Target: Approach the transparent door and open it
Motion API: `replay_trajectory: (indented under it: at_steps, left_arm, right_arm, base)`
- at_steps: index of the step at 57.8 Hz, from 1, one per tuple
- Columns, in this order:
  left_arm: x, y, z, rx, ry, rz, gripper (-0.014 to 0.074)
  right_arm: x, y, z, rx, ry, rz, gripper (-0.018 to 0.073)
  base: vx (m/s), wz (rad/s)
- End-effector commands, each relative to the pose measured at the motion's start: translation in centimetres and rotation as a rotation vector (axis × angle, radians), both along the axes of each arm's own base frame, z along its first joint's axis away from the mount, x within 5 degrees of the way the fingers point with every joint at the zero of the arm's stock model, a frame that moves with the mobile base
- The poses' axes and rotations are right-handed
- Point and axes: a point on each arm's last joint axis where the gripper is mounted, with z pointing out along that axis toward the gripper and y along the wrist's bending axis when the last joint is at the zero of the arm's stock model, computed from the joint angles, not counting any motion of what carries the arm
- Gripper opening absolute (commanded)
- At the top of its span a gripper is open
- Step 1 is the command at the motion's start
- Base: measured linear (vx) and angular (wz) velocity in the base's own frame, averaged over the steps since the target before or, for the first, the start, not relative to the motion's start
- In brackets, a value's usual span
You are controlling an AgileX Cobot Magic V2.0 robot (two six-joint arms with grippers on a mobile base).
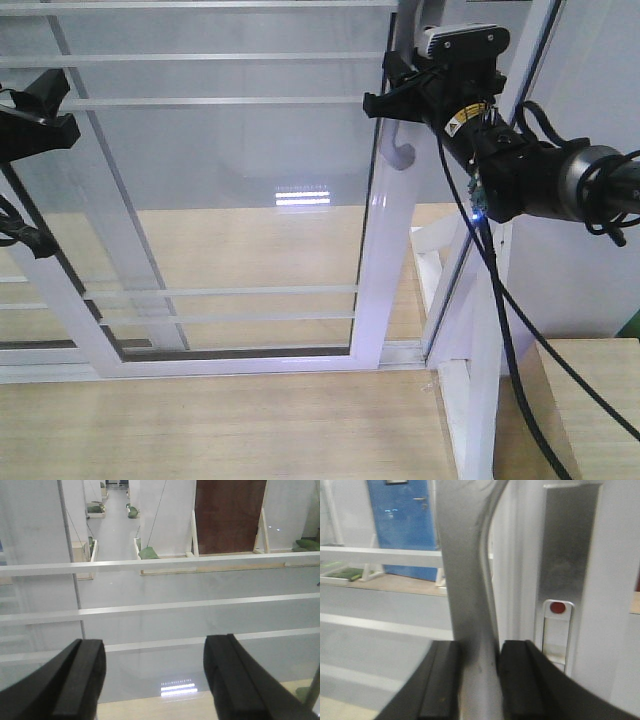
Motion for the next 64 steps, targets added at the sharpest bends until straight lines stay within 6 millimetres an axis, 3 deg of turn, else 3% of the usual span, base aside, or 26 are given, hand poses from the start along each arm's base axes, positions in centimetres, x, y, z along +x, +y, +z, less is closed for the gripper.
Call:
replay_trajectory:
  at_steps: [1, 11, 23, 39, 53, 64]
  left_arm:
    - [0.0, 0.0, 2.4, -0.027, -0.131, 0.006, 0.0544]
    - [0.0, 0.0, 2.3, -0.026, -0.124, 0.005, 0.0544]
    - [0.0, -0.1, 2.2, -0.022, -0.108, 0.003, 0.0544]
    - [0.2, -0.1, 1.7, 0.046, -0.087, -0.004, 0.0544]
    - [2.5, -0.3, -0.3, 0.099, -0.099, 0.010, 0.0543]
    - [5.4, -0.6, -1.8, 0.087, -0.102, 0.025, 0.0518]
  right_arm:
    - [-2.3, 3.5, 4.7, 0.012, -0.230, 0.171, 0.0209]
    - [-3.4, 5.5, 4.8, 0.017, -0.233, 0.229, 0.0209]
    - [-3.9, 5.4, 5.9, -0.004, -0.217, 0.228, 0.0202]
    - [-6.2, 3.5, 9.9, -0.119, -0.060, 0.166, -0.0015]
    - [-8.1, 2.3, 12.0, -0.227, -0.026, 0.151, -0.0009]
    - [-8.5, 2.2, 12.3, -0.253, -0.013, 0.151, -0.0009]
  base:
    - [0.00, 0.00]
    - [0.00, 0.00]
    - [0.00, 0.00]
    - [0.00, 0.00]
    - [0.00, 0.00]
    - [0.00, 0.00]
